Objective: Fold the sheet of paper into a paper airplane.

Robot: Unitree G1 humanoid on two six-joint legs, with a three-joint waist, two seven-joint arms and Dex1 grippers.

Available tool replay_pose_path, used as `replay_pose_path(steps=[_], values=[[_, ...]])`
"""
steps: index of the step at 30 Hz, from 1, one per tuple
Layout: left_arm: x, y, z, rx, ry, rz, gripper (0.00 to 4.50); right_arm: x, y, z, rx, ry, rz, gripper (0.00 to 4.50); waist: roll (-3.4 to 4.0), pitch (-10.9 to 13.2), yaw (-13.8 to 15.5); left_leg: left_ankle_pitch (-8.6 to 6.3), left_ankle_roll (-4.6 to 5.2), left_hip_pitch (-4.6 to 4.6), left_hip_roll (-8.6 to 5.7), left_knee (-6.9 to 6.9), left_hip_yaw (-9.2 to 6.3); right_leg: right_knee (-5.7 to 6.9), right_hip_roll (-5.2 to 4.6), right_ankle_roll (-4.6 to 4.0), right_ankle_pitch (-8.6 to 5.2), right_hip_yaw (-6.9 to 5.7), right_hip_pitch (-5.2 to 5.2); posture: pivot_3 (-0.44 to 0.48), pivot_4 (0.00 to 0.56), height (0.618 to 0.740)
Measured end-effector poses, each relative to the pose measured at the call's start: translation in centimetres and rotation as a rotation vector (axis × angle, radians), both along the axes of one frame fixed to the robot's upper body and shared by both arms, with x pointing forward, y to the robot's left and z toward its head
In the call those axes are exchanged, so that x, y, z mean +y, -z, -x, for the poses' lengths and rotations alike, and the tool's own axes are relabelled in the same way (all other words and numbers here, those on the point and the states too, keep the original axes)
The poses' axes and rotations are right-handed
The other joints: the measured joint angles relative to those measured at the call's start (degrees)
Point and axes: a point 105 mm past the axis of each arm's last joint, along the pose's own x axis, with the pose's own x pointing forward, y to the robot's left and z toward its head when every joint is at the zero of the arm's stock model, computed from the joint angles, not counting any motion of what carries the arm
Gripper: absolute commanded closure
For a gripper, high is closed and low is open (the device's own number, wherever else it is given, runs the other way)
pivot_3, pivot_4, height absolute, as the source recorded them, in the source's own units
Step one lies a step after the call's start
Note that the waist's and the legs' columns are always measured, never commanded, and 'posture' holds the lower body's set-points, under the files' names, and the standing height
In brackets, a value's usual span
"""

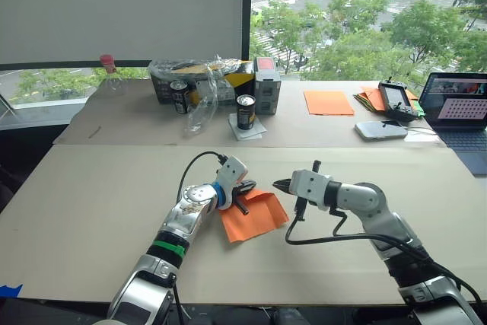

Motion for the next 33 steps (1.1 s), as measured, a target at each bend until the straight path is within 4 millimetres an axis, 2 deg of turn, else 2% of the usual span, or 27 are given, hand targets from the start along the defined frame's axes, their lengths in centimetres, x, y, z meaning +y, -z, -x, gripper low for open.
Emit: replay_pose_path(steps=[7,10,12,17,24,33], values=[[0.1,0.0,0.0,0.0,-0.001,-0.002,4.5,2.5,2.1,-0.6,0.123,0.066,-0.021,4.47,0.01,0.0,0.1,0.0,0.0,-0.01,0.0,0.0,-0.01,0.01,0.0,0.0,0.0,-0.01,-0.03,0.0,0.15,0.73],[0.1,0.0,0.1,-0.001,0.0,-0.001,4.5,2.5,3.1,-0.7,0.149,0.088,0.001,4.47,0.01,0.0,0.1,0.0,0.0,-0.01,0.0,0.0,0.0,0.01,0.0,0.0,0.0,-0.01,-0.04,0.0,0.15,0.73],[0.1,0.0,0.1,-0.002,0.0,0.0,4.5,2.0,3.9,-1.0,0.169,0.124,0.019,4.47,0.0,0.0,0.1,0.0,0.0,-0.02,0.0,0.0,0.0,0.0,0.0,0.0,0.0,-0.01,-0.04,0.0,0.15,0.73],[0.1,0.1,0.2,-0.001,-0.001,-0.003,4.5,1.6,4.2,-1.0,0.208,0.197,-0.032,4.47,0.02,0.0,0.2,0.0,0.0,0.02,0.0,0.0,-0.03,0.04,0.0,0.0,0.0,-0.03,0.01,0.0,0.15,0.73],[0.2,0.3,0.3,0.002,-0.003,-0.004,4.5,-0.7,4.8,0.3,0.296,0.326,-0.114,4.47,0.03,0.0,0.6,0.0,0.0,0.04,-0.01,0.0,-0.02,0.0,-0.01,0.03,-0.02,-0.03,0.05,0.0,0.15,0.73],[0.1,0.3,0.4,0.002,0.003,-0.001,4.5,-3.8,4.4,1.3,0.414,0.442,-0.262,4.47,0.03,0.0,1.2,0.0,0.0,0.02,-0.01,0.0,-0.01,-0.03,-0.01,0.04,-0.02,-0.03,0.05,0.0,0.15,0.73]])
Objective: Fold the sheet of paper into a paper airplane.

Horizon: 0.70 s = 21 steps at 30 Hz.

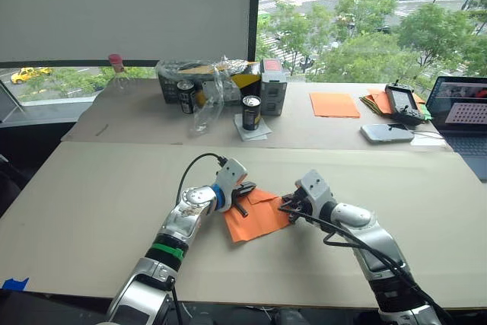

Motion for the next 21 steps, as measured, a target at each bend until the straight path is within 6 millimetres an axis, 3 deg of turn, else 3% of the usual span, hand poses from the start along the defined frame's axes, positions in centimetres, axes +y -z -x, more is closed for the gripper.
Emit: replay_pose_path(steps=[2,8,10,14,21], values=[[0.1,0.0,0.0,-0.001,-0.001,-0.001,4.5,0.0,-0.3,-0.1,0.003,0.008,-0.033,4.47,-0.01,0.0,0.0,0.0,0.0,0.0,0.0,0.0,0.0,0.01,0.0,0.0,0.0,0.0,-0.02,0.0,0.15,0.73],[0.1,0.0,0.0,-0.002,-0.003,-0.002,4.5,3.2,-3.9,-1.4,-0.09,-0.042,-0.124,4.47,0.0,0.0,-1.0,0.0,0.0,-0.01,0.03,-0.03,-0.03,0.04,0.04,0.0,0.0,-0.01,-0.06,0.0,0.15,0.73],[0.1,-0.1,0.0,-0.003,-0.002,-0.001,4.5,4.2,-3.4,-1.5,-0.068,-0.055,-0.122,4.47,0.0,0.0,-0.9,0.0,0.0,-0.03,0.02,-0.03,-0.02,0.01,0.02,0.0,0.0,-0.01,-0.05,0.0,0.15,0.73],[0.0,-0.1,0.1,-0.003,-0.002,0.0,4.5,5.1,-0.1,-1.7,0.041,-0.03,-0.099,4.47,0.0,0.0,-0.9,0.0,0.0,-0.07,0.01,-0.03,0.0,-0.04,0.0,-0.01,0.01,0.0,-0.09,0.0,0.15,0.73],[-0.7,0.0,0.4,-0.001,0.016,0.001,4.5,5.1,0.4,-1.9,0.037,0.013,-0.107,4.47,0.02,0.0,-0.9,0.0,0.0,0.02,0.01,-0.03,-0.02,0.04,0.01,0.0,0.0,-0.01,-0.01,0.0,0.15,0.73]])
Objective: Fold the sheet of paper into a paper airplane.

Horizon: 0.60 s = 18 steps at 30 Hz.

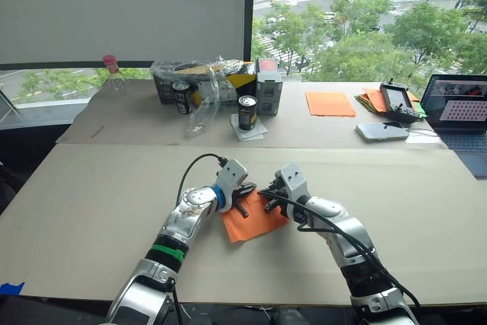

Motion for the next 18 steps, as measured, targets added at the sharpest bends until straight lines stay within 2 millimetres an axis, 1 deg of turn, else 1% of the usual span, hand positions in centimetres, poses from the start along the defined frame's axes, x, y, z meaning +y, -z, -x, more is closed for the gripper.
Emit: replay_pose_path(steps=[4,8,11,15,18], values=[[-0.4,0.1,0.1,0.006,0.004,-0.007,4.5,-0.1,0.0,0.0,0.0,0.012,0.003,4.47,0.0,0.0,0.1,0.0,0.0,0.0,0.0,0.0,0.0,-0.02,0.0,0.0,0.0,0.0,0.01,0.0,0.15,0.73],[0.0,0.1,0.2,0.003,-0.014,-0.01,4.5,-0.1,0.1,0.0,-0.001,0.022,0.006,4.47,0.0,0.0,0.0,0.0,0.0,0.01,0.01,0.0,0.0,-0.02,0.0,0.01,-0.01,0.0,0.01,0.0,0.15,0.73],[1.6,0.0,0.1,-0.006,-0.065,-0.021,4.5,0.1,0.3,0.1,0.001,0.029,0.005,4.47,0.01,0.0,-0.2,0.0,0.0,0.03,0.02,-0.01,0.0,0.0,0.01,0.01,-0.01,0.0,0.01,0.0,0.15,0.73],[4.6,-0.1,-0.3,-0.016,-0.156,-0.048,4.5,0.3,0.4,0.1,0.002,0.036,0.003,4.47,0.01,-0.1,-0.2,0.0,0.0,0.05,0.03,-0.01,-0.01,0.0,0.02,0.01,-0.01,0.0,0.01,0.0,0.15,0.73],[6.3,-0.1,-0.5,-0.02,-0.213,-0.055,4.5,0.4,0.4,0.1,0.001,0.041,0.0,4.47,0.01,-0.1,-0.2,0.0,0.0,0.08,0.04,-0.01,0.0,0.01,0.02,0.01,-0.01,0.0,0.03,0.0,0.15,0.73]])
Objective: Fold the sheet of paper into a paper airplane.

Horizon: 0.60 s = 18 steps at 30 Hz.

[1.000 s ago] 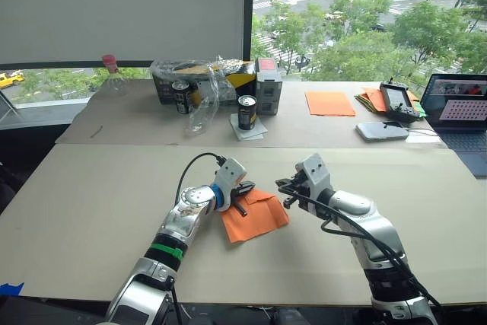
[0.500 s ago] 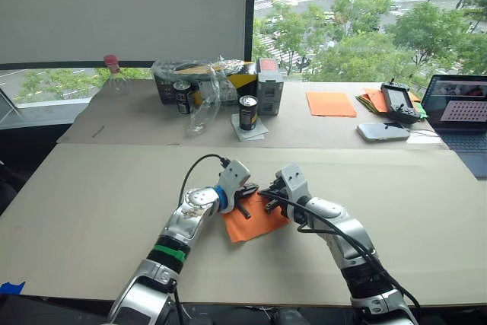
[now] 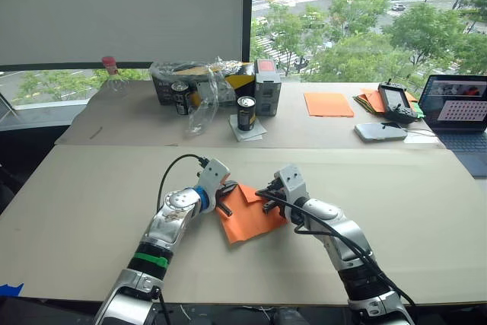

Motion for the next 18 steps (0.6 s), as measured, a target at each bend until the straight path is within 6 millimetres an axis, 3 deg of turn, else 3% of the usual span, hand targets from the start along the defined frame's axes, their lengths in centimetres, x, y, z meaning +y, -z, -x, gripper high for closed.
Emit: replay_pose_path(steps=[9,13,18], values=[[1.3,-0.3,-0.6,-0.015,-0.116,0.067,4.5,0.2,0.0,0.0,-0.001,-0.005,0.002,4.47,-0.01,0.0,0.0,0.0,0.0,-0.02,0.01,0.0,0.0,0.0,0.0,0.01,0.0,0.0,-0.02,0.0,0.15,0.73],[1.6,-1.4,-1.0,-0.056,-0.165,0.159,4.5,0.3,-0.1,0.0,-0.019,-0.021,0.016,4.47,-0.01,0.0,0.0,0.0,0.0,-0.06,0.01,0.0,0.0,-0.01,0.0,0.0,0.0,0.0,-0.07,0.0,0.15,0.73],[2.3,-2.3,0.4,-0.076,-0.085,0.19,4.5,0.4,-0.7,0.1,-0.032,-0.053,0.015,4.47,0.0,0.0,-0.4,-0.01,-0.01,-0.12,0.02,-0.09,0.01,-0.05,0.01,-0.01,0.0,0.01,-0.16,0.0,0.15,0.73]])
